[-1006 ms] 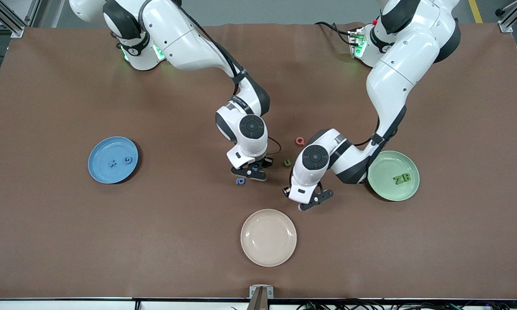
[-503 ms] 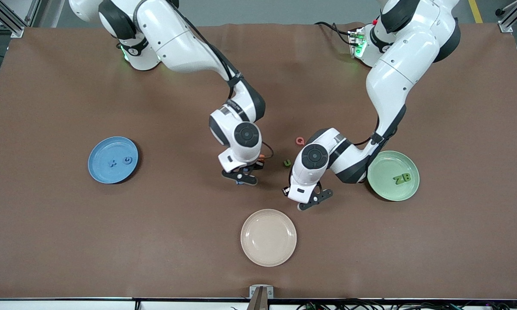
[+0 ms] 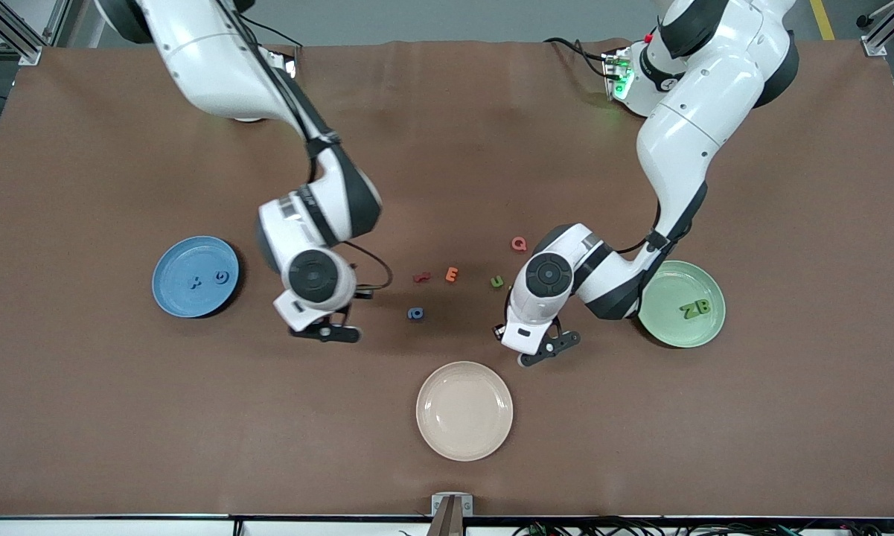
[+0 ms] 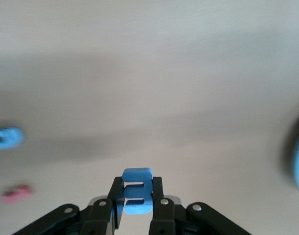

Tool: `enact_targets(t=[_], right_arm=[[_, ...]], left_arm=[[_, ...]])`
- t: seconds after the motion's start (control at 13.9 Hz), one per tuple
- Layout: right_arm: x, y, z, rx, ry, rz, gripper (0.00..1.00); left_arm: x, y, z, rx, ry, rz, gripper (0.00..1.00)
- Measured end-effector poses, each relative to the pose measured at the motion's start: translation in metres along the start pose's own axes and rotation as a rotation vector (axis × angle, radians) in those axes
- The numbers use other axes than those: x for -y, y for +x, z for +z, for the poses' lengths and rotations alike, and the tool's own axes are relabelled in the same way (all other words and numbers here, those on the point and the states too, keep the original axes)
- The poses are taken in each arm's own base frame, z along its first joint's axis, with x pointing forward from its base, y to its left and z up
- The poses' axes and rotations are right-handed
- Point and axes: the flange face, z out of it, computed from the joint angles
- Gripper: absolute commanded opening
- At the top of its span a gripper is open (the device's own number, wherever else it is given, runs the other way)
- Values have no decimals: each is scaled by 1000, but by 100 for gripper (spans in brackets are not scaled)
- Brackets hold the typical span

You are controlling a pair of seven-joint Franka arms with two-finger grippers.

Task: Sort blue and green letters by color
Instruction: 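Carry the d to the green plate while the right gripper places the E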

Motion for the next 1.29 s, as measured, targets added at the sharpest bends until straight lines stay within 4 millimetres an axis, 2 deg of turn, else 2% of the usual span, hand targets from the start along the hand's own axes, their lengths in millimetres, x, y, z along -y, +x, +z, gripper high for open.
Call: enact_targets(t=[0.14, 0.29, 0.43, 0.57, 0.72, 0.79, 0.86, 0.93, 1.15, 1.29], right_arm=[[-68, 5, 6, 10, -8, -73, 0], [-129, 0, 20, 8, 4, -138, 0], [-178, -10, 37, -5, 9, -190, 1], [-217, -23, 51, -7, 26, -229, 2], [-241, -36, 59, -3, 40, -249, 10], [-250, -41, 62, 0, 45, -251, 20], [-257, -45, 64, 4, 49, -252, 54], [-264, -47, 66, 5, 53, -247, 99], [-272, -49, 69, 9, 57, -244, 100], [-270, -49, 68, 7, 57, -248, 100]], left_arm=[[11, 17, -9, -3, 9, 1, 1], [25, 34, -24, 3, 17, -6, 1], [34, 43, -41, 5, 46, -10, 1], [40, 44, -57, 9, 96, 0, 1], [55, 52, -74, 21, 154, 24, 1], [66, 59, -82, 32, 172, 34, 1], [78, 68, -88, 48, 177, 37, 1], [95, 79, -91, 69, 172, 41, 1], [159, 114, -83, 148, 147, 84, 1], [196, 126, -75, 192, 134, 114, 1]])
